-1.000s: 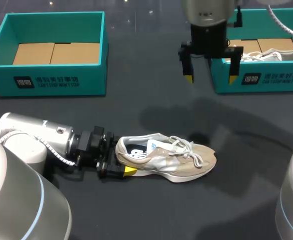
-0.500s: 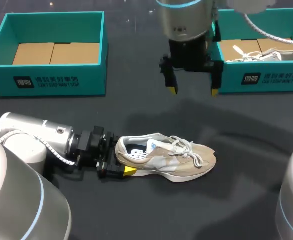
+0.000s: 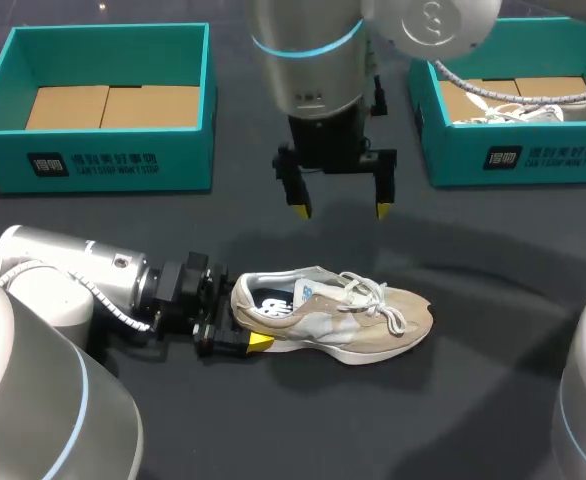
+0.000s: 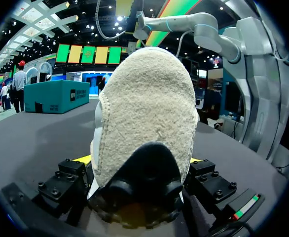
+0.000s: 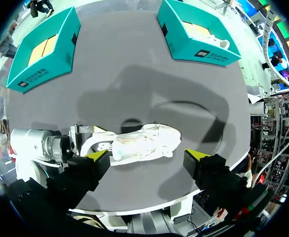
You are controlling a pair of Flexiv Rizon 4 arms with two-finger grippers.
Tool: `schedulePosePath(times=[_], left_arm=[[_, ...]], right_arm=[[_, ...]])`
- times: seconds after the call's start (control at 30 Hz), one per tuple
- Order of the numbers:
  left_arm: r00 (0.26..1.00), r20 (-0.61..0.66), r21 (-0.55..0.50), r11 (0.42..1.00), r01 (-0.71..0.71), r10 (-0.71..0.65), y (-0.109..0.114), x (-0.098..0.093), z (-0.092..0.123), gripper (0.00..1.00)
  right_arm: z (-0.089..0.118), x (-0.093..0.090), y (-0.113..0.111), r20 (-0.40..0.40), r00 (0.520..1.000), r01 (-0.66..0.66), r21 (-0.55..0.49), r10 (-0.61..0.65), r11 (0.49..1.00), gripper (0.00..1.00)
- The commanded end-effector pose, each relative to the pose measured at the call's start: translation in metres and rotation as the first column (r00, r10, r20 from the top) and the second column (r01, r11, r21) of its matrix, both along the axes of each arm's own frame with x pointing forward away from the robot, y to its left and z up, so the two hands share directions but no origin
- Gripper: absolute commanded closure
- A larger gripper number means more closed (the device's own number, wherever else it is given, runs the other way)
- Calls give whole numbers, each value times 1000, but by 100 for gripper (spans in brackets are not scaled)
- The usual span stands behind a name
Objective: Take the shoe out of the shoebox, open the shoe tongue, remove and reinsert the insole, then place the shoe into the shoebox
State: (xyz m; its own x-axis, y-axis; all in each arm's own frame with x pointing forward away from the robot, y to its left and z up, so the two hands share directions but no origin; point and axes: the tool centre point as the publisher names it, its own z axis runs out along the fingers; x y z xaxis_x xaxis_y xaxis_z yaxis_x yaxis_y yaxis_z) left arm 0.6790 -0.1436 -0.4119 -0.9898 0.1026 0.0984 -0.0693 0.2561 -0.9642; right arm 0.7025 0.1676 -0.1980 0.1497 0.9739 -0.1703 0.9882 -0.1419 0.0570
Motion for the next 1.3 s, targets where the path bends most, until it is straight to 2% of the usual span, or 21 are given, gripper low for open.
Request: schedulePosePath(times=[0.03, 0.1, 0.17, 0.27, 0.43, 0.67, 0.97, 1.3], left_arm=[[1000, 1, 0, 1000, -2, 2, -1, 2, -3, 100], [1000, 1, 0, 1000, -2, 2, -1, 2, -3, 100], [1000, 1, 0, 1000, -2, 2, -1, 2, -3, 100], [1000, 1, 0, 1000, -2, 2, -1, 2, -3, 100], [1000, 1, 0, 1000, -2, 2, -1, 2, -3, 100], [1000, 1, 0, 1000, -2, 2, -1, 2, -3, 100], [1000, 1, 0, 1000, -2, 2, -1, 2, -3, 100], [1000, 1, 0, 1000, -2, 2, -1, 2, -3, 100]], right_arm=[[-2, -7, 17, 32, 990, 135, -54, -134, 989, 0], [-6, -10, 24, 32, 987, 162, -70, -160, 984, 0], [-13, -14, 33, 11, 976, 219, -131, -219, 967, 0], [-26, -26, 49, 1, 965, 258, -149, -261, 954, 0], [-42, -40, 62, -16, 956, 286, -178, -293, 942, 0], [-59, -51, 74, 26, 934, 354, -223, -357, 908, 0], [-88, -49, 68, 70, 926, 377, -254, -372, 891, 0], [-104, -38, 50, 109, 899, 437, -265, -424, 859, 0]])
